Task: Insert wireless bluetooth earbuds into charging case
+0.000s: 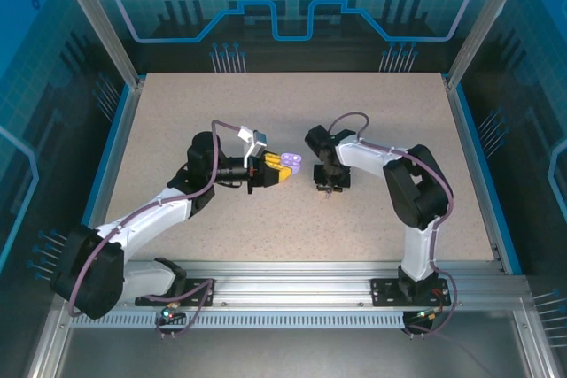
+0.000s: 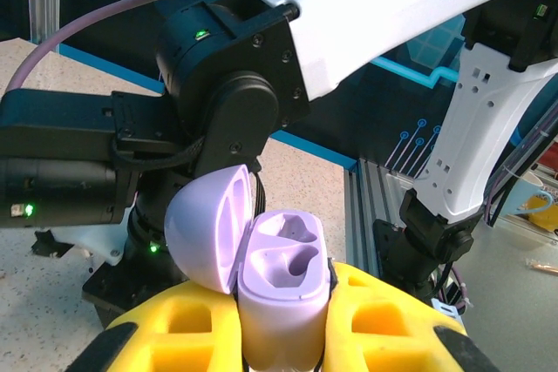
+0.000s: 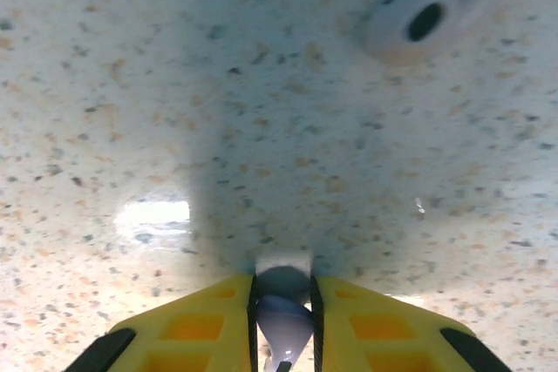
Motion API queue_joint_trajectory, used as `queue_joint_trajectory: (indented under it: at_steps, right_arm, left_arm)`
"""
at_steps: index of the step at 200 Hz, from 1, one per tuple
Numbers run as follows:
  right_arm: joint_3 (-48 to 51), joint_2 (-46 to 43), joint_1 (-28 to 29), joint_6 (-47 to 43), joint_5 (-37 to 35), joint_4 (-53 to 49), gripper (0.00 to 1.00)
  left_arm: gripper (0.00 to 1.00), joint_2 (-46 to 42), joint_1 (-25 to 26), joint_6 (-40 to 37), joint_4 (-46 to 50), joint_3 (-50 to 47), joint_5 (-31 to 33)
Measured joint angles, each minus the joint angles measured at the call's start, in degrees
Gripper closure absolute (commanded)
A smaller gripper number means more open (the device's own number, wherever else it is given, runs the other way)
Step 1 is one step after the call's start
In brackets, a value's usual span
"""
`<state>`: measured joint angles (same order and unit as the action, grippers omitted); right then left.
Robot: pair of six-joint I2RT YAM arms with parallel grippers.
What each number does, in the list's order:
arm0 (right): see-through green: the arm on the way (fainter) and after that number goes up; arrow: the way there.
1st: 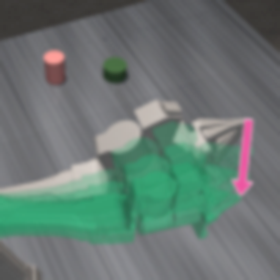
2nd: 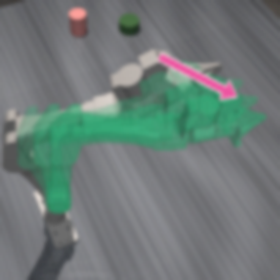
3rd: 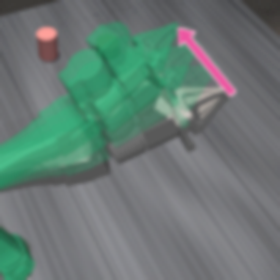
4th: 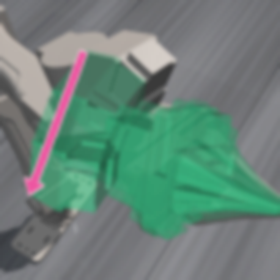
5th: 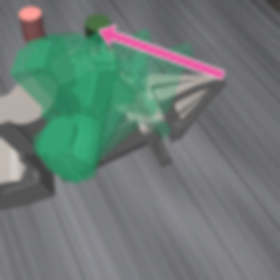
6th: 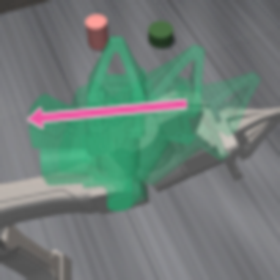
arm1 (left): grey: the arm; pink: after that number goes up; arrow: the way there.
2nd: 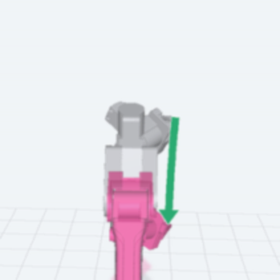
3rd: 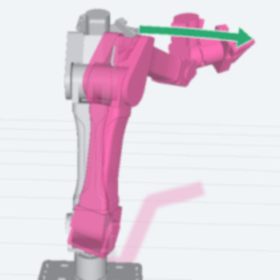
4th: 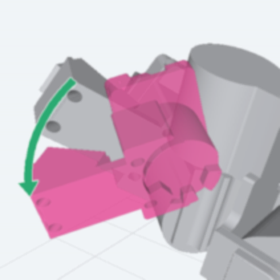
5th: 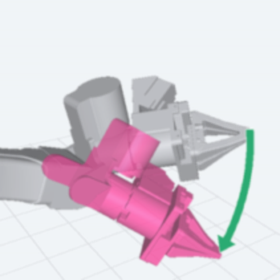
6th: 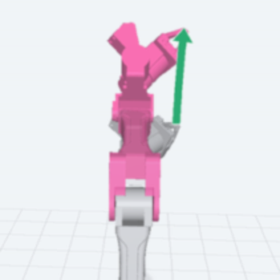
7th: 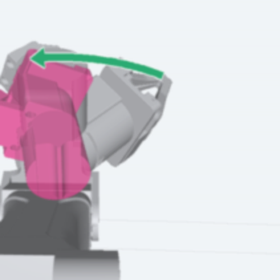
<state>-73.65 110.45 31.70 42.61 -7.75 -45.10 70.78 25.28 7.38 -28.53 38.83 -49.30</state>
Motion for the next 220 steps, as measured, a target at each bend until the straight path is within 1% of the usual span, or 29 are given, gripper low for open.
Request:
queue_joint_trajectory:
  at_steps: [27, 88, 139, 164, 189, 220]
  right_arm:
    - [1.38, -1.75, -1.38, -0.04, -0.66, 1.53, 0.77]
    - [2.84, -3.1, -1.88, -0.46, -0.35, 3.8, 0.76]
    - [2.84, -1.55, -1.88, -1.18, 0.59, 3.67, 0.69]
    - [2.84, -1.33, -1.86, -1.36, 0.66, 3.63, 0.67]
    - [2.75, -1.25, -1.86, -1.4, 0.63, 3.61, 0.67]
    - [1.75, -0.55, -1.75, -1.66, 0.37, 2.54, 0.69]
  left_arm:
    - [0.9, 0.0, 0.0, 0.17, 0.0, -0.07, 1.07]
    - [0.9, 0.63, 0.0, 0.24, 0.17, -0.76, 3.45]
    - [0.91, 0.63, 0.0, 0.24, 0.24, -0.76, 3.65]
    - [0.91, 0.63, 0.0, 0.24, 0.24, -0.79, 3.65]
    - [0.91, 0.63, 0.0, 0.24, 0.26, -0.79, 3.65]
    - [0.91, 0.63, 0.0, 0.24, 0.26, -0.79, 3.67]
